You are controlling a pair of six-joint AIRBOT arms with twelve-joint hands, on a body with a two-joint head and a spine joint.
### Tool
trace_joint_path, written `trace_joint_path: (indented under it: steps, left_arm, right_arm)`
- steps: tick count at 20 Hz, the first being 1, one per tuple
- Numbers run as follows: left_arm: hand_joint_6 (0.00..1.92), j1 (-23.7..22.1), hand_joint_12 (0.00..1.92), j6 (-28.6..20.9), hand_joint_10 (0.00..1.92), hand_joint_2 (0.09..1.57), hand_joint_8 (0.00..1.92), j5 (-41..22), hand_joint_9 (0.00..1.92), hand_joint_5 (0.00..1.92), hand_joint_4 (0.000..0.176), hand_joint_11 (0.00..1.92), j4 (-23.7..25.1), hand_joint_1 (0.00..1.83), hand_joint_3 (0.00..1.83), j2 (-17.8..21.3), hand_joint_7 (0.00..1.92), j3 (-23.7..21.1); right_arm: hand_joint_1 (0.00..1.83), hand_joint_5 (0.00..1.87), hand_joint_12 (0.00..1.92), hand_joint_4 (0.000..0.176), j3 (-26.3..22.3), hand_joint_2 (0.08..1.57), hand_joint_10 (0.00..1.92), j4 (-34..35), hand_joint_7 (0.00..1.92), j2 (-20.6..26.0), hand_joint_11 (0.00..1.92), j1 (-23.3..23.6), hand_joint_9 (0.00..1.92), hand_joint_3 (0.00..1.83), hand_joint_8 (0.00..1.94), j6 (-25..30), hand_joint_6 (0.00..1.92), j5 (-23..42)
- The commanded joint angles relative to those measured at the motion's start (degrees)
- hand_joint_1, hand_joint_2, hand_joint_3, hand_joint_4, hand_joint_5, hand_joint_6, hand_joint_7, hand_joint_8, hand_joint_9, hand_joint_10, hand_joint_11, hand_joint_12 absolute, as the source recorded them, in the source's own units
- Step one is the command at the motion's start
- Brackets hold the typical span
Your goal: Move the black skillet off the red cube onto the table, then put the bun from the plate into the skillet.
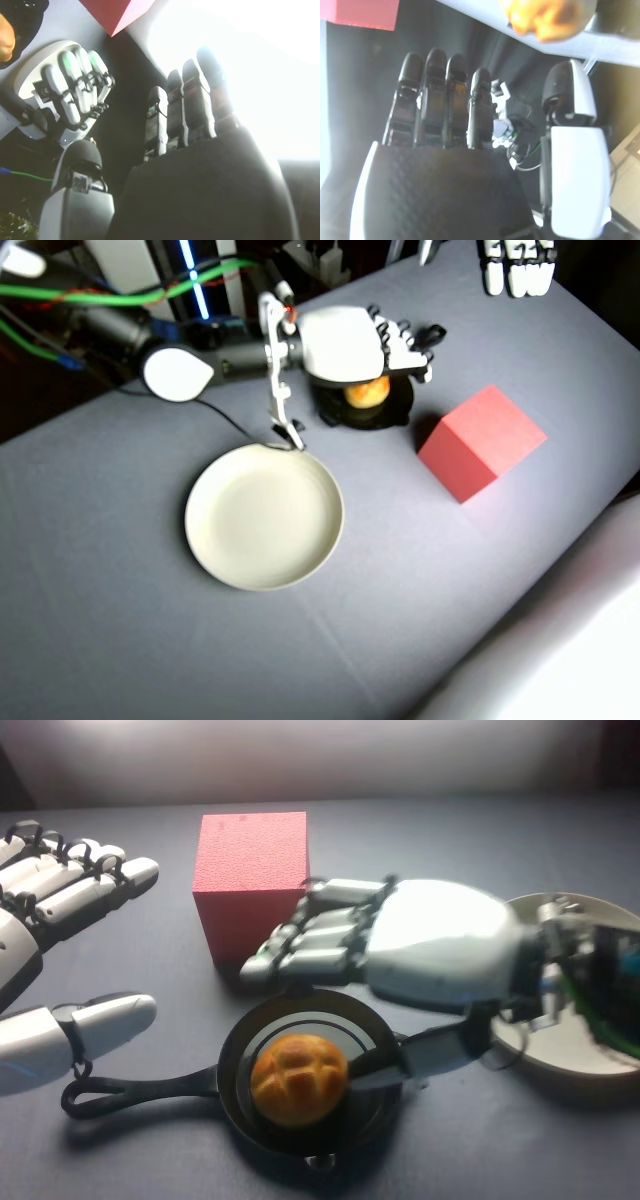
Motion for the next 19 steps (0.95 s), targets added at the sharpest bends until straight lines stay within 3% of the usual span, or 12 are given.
trace_joint_path:
  steps: [1, 2, 3, 4, 7, 8, 10, 11, 12, 15, 18, 19]
  left_arm:
    - [0.0, 0.05, 0.71, 0.08, 0.0, 1.21, 0.0, -8.26, 0.2, 0.17, 0.076, 0.0, -0.49, 0.0, 0.0, 0.52, 0.2, -0.18]
    - [0.0, 0.49, 0.71, 0.08, 0.0, 1.21, 0.0, -8.67, 0.19, 0.17, 0.078, 0.0, -0.74, 0.0, 0.0, 0.68, 0.19, -0.35]
    - [0.0, 0.94, 0.72, 0.08, 0.0, 1.21, 0.0, -9.19, 0.2, 0.17, 0.079, 0.0, -1.01, 0.0, 0.0, 0.86, 0.19, -0.56]
    - [0.0, 1.4, 0.74, 0.08, 0.0, 1.2, 0.0, -9.66, 0.2, 0.18, 0.082, 0.0, -1.26, 0.0, 0.0, 1.04, 0.19, -0.75]
    - [0.0, 2.65, 0.77, 0.08, 0.0, 1.21, 0.0, -11.06, 0.2, 0.17, 0.067, 0.0, -2.18, 0.0, 0.0, 1.31, 0.2, -1.18]
    - [0.0, 2.89, 0.77, 0.08, 0.0, 1.22, 0.0, -11.35, 0.2, 0.16, 0.065, 0.0, -2.4, 0.0, 0.0, 1.32, 0.2, -1.24]
    - [0.0, 3.21, 0.77, 0.08, 0.0, 1.22, 0.0, -11.8, 0.21, 0.16, 0.071, 0.0, -2.71, 0.0, 0.0, 1.32, 0.2, -1.33]
    - [0.0, 3.33, 0.73, 0.08, 0.0, 1.21, 0.0, -12.14, 0.2, 0.16, 0.075, 0.0, -2.85, 0.0, 0.0, 1.29, 0.2, -1.36]
    - [0.0, 3.35, 0.69, 0.08, 0.0, 1.2, 0.0, -12.63, 0.18, 0.16, 0.077, 0.0, -2.97, 0.0, 0.0, 1.15, 0.19, -1.38]
    - [0.0, 3.33, 0.67, 0.08, 0.01, 1.18, 0.01, -14.13, 0.2, 0.17, 0.079, 0.0, -3.08, 0.0, 0.0, 0.85, 0.21, -1.38]
    - [0.0, 3.34, 0.67, 0.08, 0.01, 1.21, 0.0, -16.2, 0.23, 0.08, 0.111, 0.0, -3.21, 0.0, 0.01, 0.61, 0.23, -1.63]
    - [0.0, 3.35, 0.76, 0.08, 0.02, 1.19, 0.01, -16.62, 0.26, 0.08, 0.093, 0.0, -3.2, 0.0, 0.0, 0.53, 0.26, -1.68]
  right_arm:
    - [0.87, 0.09, 0.92, 0.022, -0.36, 0.91, 0.01, 3.57, 0.15, 1.57, 0.0, -0.59, 0.23, 0.0, 0.0, 0.03, 0.0, 8.14]
    - [0.96, 0.04, 0.89, 0.0, -0.75, 0.89, 0.0, 5.31, 0.08, 3.14, 0.0, -1.7, 0.1, 0.0, 0.0, 0.03, 0.0, 9.96]
    - [0.94, 0.01, 0.26, 0.045, -1.15, 0.91, 0.01, 7.48, 0.02, 4.8, 0.0, -2.96, 0.04, 0.0, 0.0, 0.03, 0.0, 12.29]
    - [0.97, 0.0, 0.05, 0.117, -1.62, 0.92, 0.0, 9.76, 0.0, 6.58, 0.0, -4.46, 0.01, 0.01, 0.0, 0.03, 0.0, 14.7]
    - [0.81, 0.0, 0.0, 0.172, -3.5, 0.88, 0.0, 18.85, 0.0, 13.12, 0.0, -10.86, 0.0, 0.0, 0.0, -0.22, 0.0, 24.39]
    - [0.69, 0.0, 0.0, 0.169, -4.22, 0.84, 0.0, 21.74, 0.0, 14.58, 0.0, -12.99, 0.0, 0.0, 0.0, -0.76, 0.0, 27.58]
    - [0.61, 0.0, 0.0, 0.093, -6.15, 0.85, 0.0, 27.64, 0.0, 17.08, 0.0, -17.24, 0.0, 0.0, 0.0, -3.34, 0.0, 33.91]
    - [0.61, 0.0, 0.0, 0.1, -7.28, 0.88, 0.0, 30.33, 0.0, 18.19, 0.0, -19.74, 0.0, 0.02, 0.0, -4.83, 0.0, 36.98]
    - [0.54, 0.0, 0.0, 0.15, -8.57, 0.95, 0.0, 33.65, 0.0, 19.27, 0.0, -22.91, 0.0, 0.01, 0.0, -5.72, 0.0, 41.02]
    - [0.54, 0.0, 0.0, 0.127, -10.53, 1.08, 0.0, 39.93, 0.0, 20.54, 0.0, -29.75, 0.0, 0.02, 0.0, -5.76, 0.0, 49.74]
    - [0.5, 0.05, 0.03, 0.104, -12.09, 1.18, 0.01, 43.84, 0.07, 21.05, 0.08, -35.21, 0.1, 0.0, 0.0, -5.76, 0.0, 57.25]
    - [0.52, 0.13, 0.06, 0.093, -12.32, 1.18, 0.01, 44.16, 0.17, 21.08, 0.14, -35.64, 0.17, 0.0, 0.01, -5.78, 0.01, 57.53]
